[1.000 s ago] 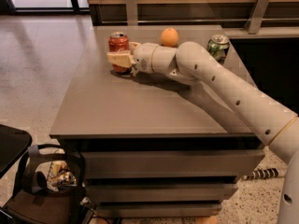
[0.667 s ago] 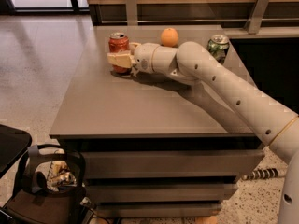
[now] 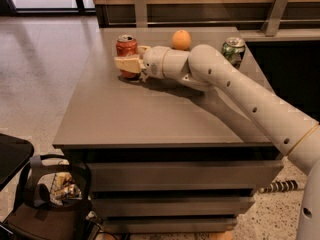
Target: Place coke can upright
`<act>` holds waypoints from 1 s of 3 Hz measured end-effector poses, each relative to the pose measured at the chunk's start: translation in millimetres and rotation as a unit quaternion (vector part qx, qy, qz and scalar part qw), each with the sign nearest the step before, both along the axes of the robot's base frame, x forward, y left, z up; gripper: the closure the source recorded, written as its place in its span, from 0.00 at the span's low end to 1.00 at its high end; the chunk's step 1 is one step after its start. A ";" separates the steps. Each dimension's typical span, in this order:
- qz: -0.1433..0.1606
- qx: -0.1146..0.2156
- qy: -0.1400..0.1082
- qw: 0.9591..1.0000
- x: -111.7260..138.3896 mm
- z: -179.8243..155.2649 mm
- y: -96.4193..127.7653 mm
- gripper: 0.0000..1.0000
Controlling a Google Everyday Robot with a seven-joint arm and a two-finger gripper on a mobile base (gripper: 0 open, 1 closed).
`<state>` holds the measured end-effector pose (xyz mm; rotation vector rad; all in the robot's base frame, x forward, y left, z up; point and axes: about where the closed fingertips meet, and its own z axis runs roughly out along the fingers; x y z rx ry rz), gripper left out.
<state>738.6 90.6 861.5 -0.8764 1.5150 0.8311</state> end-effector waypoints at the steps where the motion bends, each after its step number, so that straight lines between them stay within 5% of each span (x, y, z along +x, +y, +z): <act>1: 0.000 0.000 0.000 1.000 -0.1 0.1 0.2 0.15; 2: 0.003 0.000 0.000 1.000 -0.9 0.0 3.4 0.00; 3: 0.003 0.000 0.000 1.000 -0.9 0.0 3.5 0.00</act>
Offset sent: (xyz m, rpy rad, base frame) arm 0.0000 0.0001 0.0001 0.0000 0.0000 0.0002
